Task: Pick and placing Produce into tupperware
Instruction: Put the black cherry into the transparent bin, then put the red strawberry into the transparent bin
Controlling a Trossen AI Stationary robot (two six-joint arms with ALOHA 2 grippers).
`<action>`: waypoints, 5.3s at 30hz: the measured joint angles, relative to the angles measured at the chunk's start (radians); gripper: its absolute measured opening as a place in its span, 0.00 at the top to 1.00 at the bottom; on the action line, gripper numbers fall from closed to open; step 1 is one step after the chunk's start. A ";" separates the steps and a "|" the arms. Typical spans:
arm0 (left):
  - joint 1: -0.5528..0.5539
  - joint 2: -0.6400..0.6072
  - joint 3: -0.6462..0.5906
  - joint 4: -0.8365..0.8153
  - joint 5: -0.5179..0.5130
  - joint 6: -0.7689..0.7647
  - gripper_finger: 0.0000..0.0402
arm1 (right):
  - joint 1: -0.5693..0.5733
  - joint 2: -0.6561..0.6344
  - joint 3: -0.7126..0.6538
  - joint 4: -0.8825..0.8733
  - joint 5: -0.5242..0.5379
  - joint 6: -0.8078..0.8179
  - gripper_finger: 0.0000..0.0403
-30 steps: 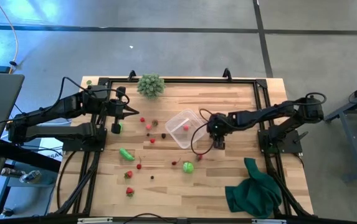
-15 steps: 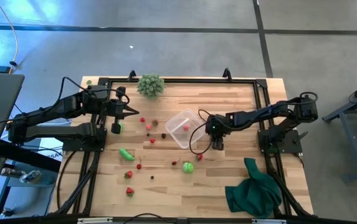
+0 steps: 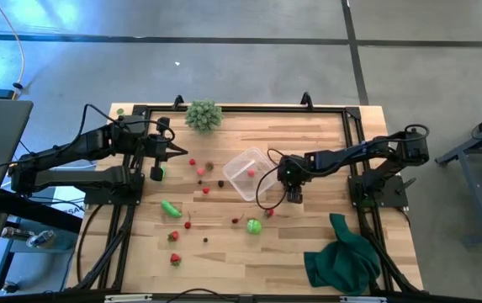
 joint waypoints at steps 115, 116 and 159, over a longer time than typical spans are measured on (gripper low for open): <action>0.000 0.000 0.000 0.000 0.000 0.000 1.00 | -0.131 0.514 0.862 -0.401 -0.075 -0.015 0.68; 0.000 0.000 0.000 0.000 0.000 0.000 1.00 | -0.130 0.514 0.862 -0.398 -0.075 -0.015 0.68; 0.000 0.000 0.000 0.000 0.000 0.000 1.00 | -0.025 -0.091 0.883 -0.609 -0.013 0.013 0.58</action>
